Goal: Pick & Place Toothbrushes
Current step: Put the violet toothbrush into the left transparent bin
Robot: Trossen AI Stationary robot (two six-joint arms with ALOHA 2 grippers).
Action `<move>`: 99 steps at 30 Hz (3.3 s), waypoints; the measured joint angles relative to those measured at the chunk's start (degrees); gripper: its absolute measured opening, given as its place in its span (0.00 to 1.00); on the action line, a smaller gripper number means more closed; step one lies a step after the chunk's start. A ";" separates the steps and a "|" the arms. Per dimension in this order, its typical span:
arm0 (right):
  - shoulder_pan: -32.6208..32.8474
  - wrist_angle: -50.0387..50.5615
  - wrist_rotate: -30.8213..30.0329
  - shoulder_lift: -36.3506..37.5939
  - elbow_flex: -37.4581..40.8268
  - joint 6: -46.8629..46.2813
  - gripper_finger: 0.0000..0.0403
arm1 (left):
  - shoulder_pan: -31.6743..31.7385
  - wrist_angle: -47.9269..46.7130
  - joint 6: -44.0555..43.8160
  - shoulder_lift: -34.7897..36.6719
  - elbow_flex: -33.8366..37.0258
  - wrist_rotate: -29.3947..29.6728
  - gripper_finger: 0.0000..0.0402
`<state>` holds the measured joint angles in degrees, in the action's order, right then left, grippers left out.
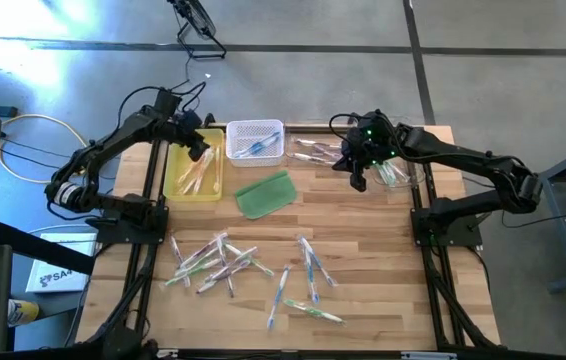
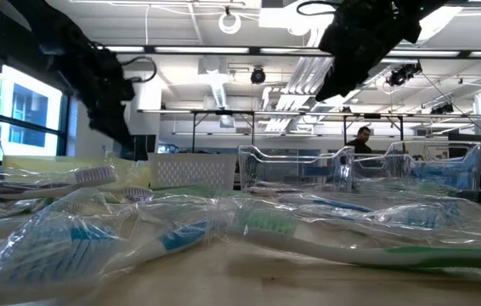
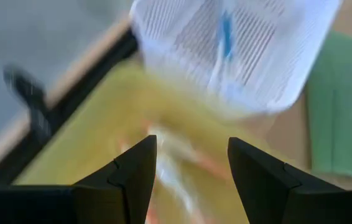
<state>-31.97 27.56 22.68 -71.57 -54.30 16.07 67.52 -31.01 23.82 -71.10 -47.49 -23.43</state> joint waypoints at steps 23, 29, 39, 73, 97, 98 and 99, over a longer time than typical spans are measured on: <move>0.00 -5.89 0.37 -0.02 0.00 -2.93 0.01 | -37.86 22.35 -3.54 24.16 15.31 1.53 0.49; 0.09 -5.94 0.97 -0.02 0.00 -2.95 0.01 | -47.57 31.13 -2.18 24.17 15.31 1.58 0.49; 0.11 -5.91 2.93 -0.02 0.00 -2.93 0.01 | -52.56 34.82 3.39 24.12 15.31 1.70 0.49; 0.11 -5.20 3.04 -0.02 0.00 -2.77 0.01 | -52.56 33.98 1.16 24.12 15.31 1.66 0.49; 0.13 -6.39 3.07 -0.02 -0.02 -5.46 0.01 | -70.38 32.03 -21.90 23.01 14.37 19.13 0.49; 0.13 -6.39 3.08 -0.02 -0.02 -5.42 0.01 | -71.84 30.94 -23.74 22.70 14.37 20.98 0.49; 0.13 -6.39 3.02 -0.02 -0.02 -5.39 0.01 | -73.08 30.01 -26.10 22.26 14.37 22.98 0.49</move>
<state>-31.83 21.17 25.70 -71.59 -54.33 10.68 -5.56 -0.99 -2.28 -48.84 -33.12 -0.45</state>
